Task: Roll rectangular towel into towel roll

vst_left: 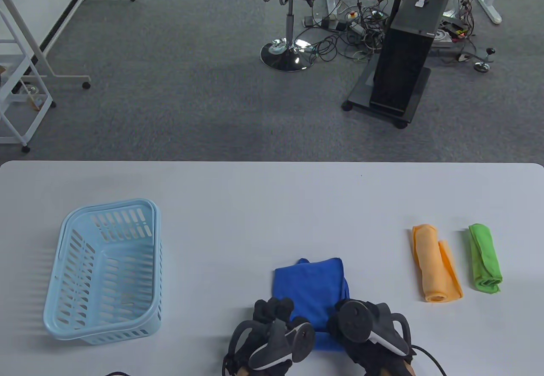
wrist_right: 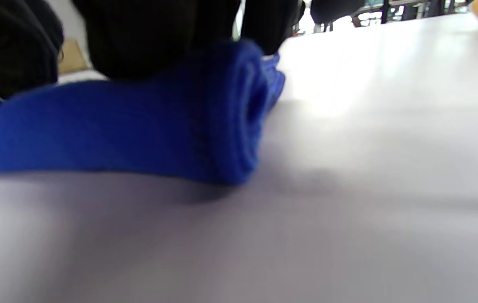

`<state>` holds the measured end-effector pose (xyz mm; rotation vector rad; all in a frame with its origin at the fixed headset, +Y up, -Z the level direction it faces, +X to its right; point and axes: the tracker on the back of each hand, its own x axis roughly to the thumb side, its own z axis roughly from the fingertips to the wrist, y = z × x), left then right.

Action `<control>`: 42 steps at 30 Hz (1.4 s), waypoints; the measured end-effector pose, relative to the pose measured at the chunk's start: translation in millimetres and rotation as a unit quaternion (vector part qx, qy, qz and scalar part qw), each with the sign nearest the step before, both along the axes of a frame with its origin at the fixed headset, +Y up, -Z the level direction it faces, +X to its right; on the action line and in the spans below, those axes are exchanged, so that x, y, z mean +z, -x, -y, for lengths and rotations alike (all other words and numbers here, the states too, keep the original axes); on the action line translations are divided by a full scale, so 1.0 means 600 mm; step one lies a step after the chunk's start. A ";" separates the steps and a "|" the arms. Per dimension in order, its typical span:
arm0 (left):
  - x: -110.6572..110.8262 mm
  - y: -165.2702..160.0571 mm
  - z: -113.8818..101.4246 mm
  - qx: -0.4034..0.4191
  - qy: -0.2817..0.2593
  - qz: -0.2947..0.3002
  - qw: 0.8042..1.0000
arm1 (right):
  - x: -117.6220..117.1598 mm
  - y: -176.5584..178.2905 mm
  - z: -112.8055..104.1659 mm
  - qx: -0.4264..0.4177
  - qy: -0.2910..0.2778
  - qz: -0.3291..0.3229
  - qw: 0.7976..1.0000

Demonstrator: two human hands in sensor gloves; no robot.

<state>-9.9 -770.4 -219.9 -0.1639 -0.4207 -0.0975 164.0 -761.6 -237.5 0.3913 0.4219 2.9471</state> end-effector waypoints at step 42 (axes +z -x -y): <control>0.001 0.011 -0.007 0.019 -0.009 0.014 1.000 | 0.002 0.013 0.000 0.044 -0.064 -0.015 0.997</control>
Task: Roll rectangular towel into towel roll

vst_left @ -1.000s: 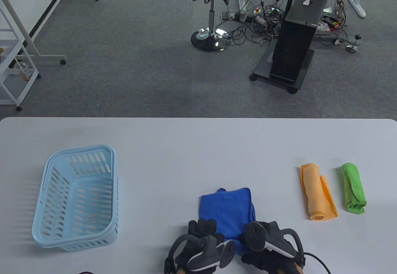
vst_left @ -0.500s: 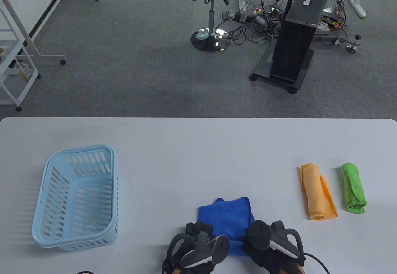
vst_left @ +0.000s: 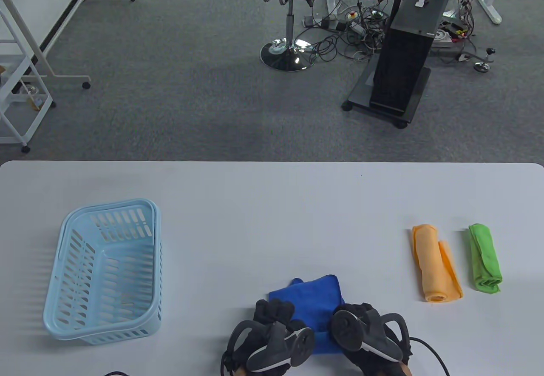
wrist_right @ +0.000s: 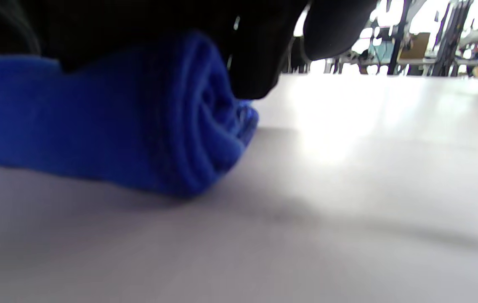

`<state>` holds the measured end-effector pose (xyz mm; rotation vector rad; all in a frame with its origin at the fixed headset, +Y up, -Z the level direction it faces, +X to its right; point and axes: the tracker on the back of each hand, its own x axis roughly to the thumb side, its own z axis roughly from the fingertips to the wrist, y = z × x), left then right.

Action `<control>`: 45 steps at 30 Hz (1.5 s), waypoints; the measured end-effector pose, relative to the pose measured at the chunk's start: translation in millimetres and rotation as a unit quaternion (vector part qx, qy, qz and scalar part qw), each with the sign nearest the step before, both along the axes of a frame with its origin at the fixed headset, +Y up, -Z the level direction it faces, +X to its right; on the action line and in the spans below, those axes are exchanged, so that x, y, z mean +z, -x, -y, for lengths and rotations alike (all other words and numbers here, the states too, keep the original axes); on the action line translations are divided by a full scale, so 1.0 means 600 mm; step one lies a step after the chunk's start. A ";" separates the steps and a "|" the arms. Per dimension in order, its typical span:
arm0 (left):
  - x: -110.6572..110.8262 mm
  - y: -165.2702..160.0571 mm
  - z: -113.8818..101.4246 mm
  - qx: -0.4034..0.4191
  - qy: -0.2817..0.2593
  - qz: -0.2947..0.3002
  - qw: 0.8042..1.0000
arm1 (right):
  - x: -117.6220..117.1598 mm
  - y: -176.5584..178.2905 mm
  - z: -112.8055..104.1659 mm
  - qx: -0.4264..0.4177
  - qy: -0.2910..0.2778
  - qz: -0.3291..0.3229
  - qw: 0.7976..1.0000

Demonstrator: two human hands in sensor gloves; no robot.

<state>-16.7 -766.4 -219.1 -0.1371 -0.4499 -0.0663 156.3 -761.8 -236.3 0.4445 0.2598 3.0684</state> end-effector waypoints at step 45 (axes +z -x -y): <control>-0.007 0.015 0.010 0.005 0.055 -0.034 0.998 | -0.007 -0.025 0.016 -0.064 0.066 0.027 0.995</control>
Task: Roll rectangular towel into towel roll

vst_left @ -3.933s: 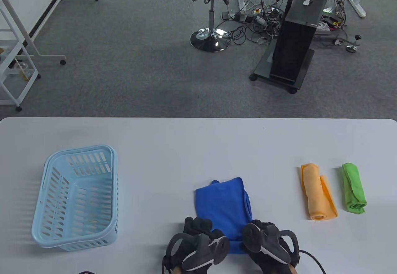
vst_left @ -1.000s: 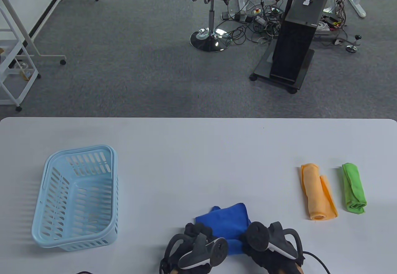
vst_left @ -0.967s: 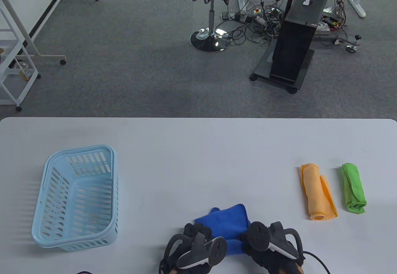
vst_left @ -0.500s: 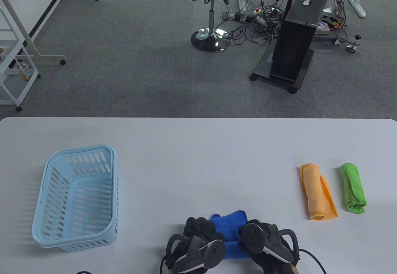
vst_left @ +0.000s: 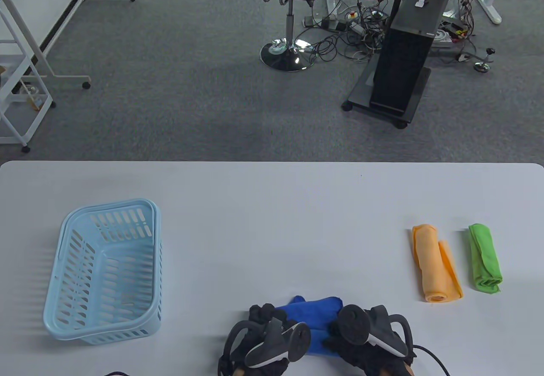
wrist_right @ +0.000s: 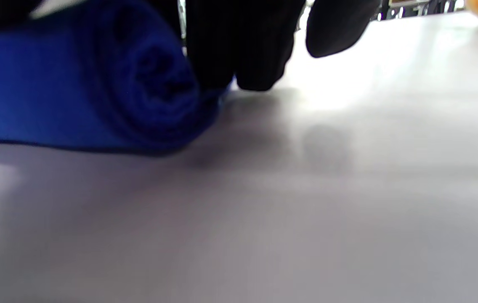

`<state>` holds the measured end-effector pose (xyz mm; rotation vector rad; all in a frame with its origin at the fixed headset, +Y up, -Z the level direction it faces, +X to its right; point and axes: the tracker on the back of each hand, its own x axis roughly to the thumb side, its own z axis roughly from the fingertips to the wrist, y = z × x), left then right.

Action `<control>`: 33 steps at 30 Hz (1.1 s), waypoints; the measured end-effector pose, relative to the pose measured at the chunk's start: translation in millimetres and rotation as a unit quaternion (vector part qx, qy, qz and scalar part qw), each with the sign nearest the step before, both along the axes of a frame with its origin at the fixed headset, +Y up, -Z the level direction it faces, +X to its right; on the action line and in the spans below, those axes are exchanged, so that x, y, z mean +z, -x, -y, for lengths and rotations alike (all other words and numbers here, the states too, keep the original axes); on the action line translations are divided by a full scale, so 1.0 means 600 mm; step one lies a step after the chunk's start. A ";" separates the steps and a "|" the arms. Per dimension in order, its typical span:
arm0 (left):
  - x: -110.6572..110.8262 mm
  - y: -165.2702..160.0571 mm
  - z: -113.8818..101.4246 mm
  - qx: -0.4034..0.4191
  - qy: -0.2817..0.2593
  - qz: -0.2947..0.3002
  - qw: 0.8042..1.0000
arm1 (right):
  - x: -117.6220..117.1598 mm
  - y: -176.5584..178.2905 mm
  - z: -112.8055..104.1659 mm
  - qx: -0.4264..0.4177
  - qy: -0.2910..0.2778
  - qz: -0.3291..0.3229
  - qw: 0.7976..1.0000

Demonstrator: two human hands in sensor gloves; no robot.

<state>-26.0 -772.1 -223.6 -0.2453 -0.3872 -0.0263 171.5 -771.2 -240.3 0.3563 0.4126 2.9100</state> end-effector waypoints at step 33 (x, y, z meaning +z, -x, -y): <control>-0.003 -0.007 0.004 0.017 0.044 0.011 0.999 | 0.004 0.004 -0.018 -0.014 -0.075 0.015 0.997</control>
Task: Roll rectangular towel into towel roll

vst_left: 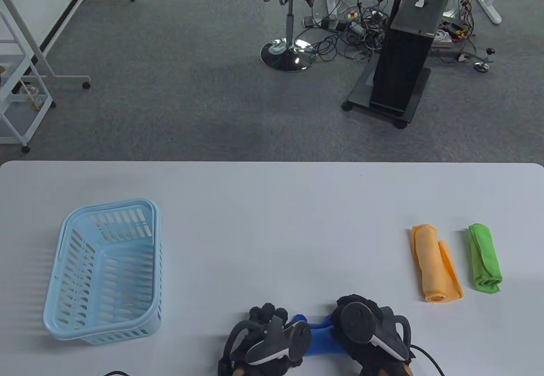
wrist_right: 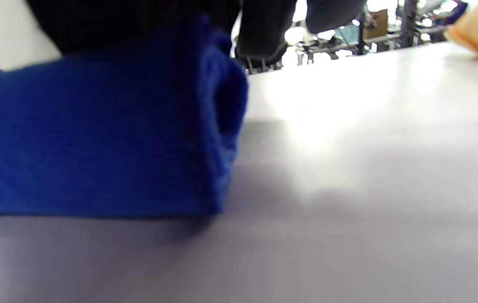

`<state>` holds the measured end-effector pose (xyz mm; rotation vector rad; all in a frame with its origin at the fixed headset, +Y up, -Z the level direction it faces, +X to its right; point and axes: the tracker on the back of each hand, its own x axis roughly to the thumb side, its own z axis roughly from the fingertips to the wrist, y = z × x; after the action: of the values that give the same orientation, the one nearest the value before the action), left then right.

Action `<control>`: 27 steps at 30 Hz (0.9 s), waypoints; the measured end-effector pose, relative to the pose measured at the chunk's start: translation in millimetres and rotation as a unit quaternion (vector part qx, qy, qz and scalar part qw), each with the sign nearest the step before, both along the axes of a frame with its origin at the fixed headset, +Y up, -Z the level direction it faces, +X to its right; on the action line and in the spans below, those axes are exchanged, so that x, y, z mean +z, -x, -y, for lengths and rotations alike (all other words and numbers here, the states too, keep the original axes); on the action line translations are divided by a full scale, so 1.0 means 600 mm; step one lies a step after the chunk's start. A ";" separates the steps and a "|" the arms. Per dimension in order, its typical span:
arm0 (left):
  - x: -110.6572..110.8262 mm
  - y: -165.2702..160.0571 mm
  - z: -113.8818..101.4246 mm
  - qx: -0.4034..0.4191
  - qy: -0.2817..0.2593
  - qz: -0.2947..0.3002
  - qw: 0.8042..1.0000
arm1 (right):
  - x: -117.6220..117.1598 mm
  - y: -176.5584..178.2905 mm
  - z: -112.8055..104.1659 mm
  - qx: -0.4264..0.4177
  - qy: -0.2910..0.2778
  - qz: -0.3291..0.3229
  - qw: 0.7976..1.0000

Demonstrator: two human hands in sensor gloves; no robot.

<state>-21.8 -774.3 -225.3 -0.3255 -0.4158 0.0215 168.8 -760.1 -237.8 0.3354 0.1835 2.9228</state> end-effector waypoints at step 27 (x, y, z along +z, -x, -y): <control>-0.044 0.106 -0.016 0.015 0.071 -0.133 0.988 | 0.031 0.067 -0.039 -0.034 0.041 -0.106 0.993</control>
<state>-85.6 -764.9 -251.4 -0.4515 -0.1546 0.1239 128.8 -737.0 -219.3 0.6270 0.3161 2.7982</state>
